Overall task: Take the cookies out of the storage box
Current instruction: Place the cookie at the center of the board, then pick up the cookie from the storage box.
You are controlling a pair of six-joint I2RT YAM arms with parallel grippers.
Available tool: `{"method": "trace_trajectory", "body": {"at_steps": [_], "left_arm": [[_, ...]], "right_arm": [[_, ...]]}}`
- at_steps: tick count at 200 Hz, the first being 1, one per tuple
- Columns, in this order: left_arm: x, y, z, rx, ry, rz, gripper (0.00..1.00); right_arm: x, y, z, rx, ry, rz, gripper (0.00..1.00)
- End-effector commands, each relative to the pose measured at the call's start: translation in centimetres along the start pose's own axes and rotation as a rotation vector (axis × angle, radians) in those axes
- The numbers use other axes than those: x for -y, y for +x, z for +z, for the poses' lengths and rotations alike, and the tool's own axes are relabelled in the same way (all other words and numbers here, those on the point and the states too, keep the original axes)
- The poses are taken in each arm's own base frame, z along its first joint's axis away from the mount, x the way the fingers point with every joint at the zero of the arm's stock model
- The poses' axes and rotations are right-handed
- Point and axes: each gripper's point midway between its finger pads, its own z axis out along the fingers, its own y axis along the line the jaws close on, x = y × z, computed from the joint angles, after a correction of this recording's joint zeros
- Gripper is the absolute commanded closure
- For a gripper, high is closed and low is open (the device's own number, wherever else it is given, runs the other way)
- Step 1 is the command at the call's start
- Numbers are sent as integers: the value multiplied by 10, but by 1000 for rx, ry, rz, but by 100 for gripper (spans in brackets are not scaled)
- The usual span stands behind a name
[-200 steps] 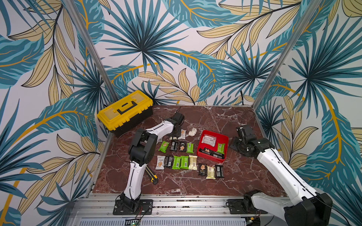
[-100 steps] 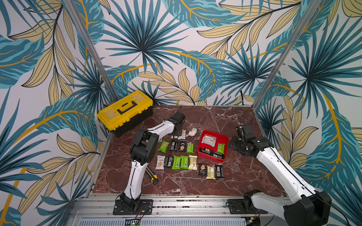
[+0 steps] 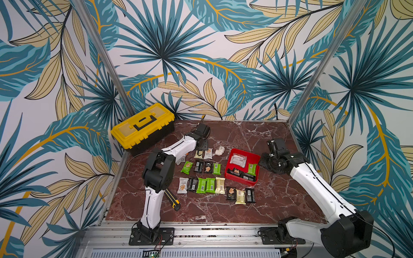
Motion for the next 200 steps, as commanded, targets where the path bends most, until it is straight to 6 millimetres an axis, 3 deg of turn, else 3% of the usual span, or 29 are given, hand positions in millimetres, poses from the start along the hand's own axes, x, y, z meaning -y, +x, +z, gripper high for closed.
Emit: {"method": "trace_trajectory", "body": {"at_steps": [1, 30, 79, 131, 200], "left_arm": [[5, -34, -55, 158, 100, -150, 33], [3, -30, -87, 209, 189, -251, 33], [-13, -2, -106, 226, 251, -398, 33], [-33, 23, -115, 231, 246, -495, 34], [-50, 31, -125, 281, 231, -556, 34]], "right_arm": [[-24, 7, 11, -61, -45, -35, 43], [-50, 7, 27, -90, -56, -118, 43], [-85, 4, 62, -124, -63, -529, 42], [-83, 5, 92, -130, 62, -995, 45], [-75, -7, 119, -117, 259, -1145, 53]]}}
